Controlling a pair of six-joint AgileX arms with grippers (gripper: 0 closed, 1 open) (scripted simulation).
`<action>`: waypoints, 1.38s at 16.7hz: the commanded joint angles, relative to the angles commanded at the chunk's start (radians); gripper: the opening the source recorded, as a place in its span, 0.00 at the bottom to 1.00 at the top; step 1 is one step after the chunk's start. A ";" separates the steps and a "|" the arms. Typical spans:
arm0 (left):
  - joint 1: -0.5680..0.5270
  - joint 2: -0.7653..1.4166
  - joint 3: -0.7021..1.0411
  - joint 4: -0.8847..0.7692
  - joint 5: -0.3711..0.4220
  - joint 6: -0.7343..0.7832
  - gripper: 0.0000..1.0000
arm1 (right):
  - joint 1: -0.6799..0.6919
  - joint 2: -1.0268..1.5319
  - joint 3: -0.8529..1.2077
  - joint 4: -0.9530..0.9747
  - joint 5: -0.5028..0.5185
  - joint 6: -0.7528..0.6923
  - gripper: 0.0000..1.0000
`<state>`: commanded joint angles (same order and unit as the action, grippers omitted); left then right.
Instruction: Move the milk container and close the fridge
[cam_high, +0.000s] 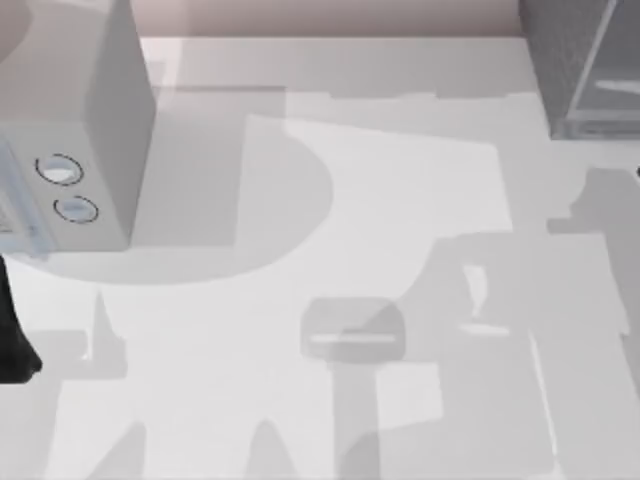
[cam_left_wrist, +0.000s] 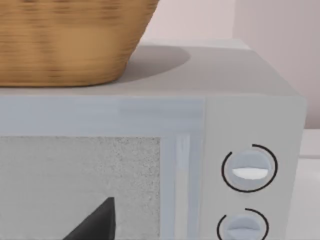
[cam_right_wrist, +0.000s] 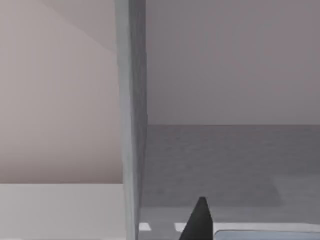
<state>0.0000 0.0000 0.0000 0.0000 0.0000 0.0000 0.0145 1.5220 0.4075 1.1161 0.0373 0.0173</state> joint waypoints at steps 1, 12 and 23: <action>0.000 0.000 0.000 0.000 0.000 0.000 1.00 | -0.006 0.023 0.023 -0.001 -0.007 0.000 0.00; 0.000 0.000 0.000 0.000 0.000 0.000 1.00 | -0.170 0.615 0.677 -0.086 -0.175 -0.012 0.00; 0.000 0.000 0.000 0.000 0.000 0.000 1.00 | -0.215 0.766 0.843 -0.126 -0.225 -0.013 0.00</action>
<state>0.0000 0.0000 0.0000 0.0000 0.0000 0.0000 -0.2000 2.2881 1.2507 0.9898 -0.1873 0.0044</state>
